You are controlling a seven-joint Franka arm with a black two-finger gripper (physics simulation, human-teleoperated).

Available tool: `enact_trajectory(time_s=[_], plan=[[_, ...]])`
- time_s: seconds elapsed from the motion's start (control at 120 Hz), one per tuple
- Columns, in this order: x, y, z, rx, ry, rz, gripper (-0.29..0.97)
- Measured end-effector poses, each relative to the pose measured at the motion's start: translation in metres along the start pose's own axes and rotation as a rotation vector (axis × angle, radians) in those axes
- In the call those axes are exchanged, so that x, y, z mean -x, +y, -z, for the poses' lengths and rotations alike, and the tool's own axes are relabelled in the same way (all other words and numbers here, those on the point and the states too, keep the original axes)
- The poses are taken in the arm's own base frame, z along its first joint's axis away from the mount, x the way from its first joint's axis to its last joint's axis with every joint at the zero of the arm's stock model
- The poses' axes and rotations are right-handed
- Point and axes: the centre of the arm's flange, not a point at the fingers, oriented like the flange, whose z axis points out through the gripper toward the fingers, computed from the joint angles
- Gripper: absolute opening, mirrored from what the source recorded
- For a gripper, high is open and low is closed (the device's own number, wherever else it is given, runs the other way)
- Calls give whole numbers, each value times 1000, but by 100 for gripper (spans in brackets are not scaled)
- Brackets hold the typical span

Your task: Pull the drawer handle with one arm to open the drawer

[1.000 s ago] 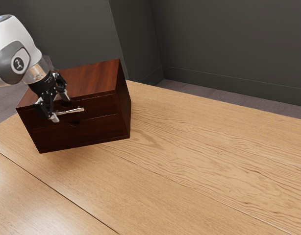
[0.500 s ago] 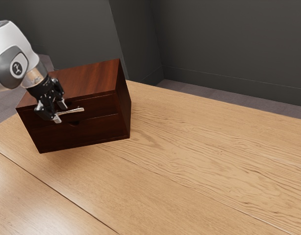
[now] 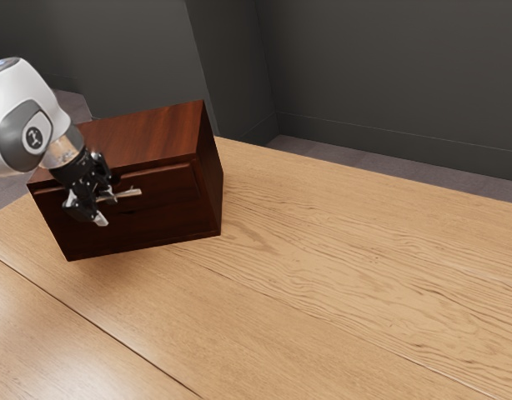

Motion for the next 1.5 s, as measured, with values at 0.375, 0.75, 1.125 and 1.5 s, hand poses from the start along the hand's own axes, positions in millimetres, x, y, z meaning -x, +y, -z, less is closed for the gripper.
enact_trajectory(time_s=[0.375,0.75,1.125,1.5], plan=[[9,-41,13,23,14,-5,32],[5,-80,24,31,16,23,32],[14,-112,28,47,7,36,32],[23,-137,34,71,0,45,32]])
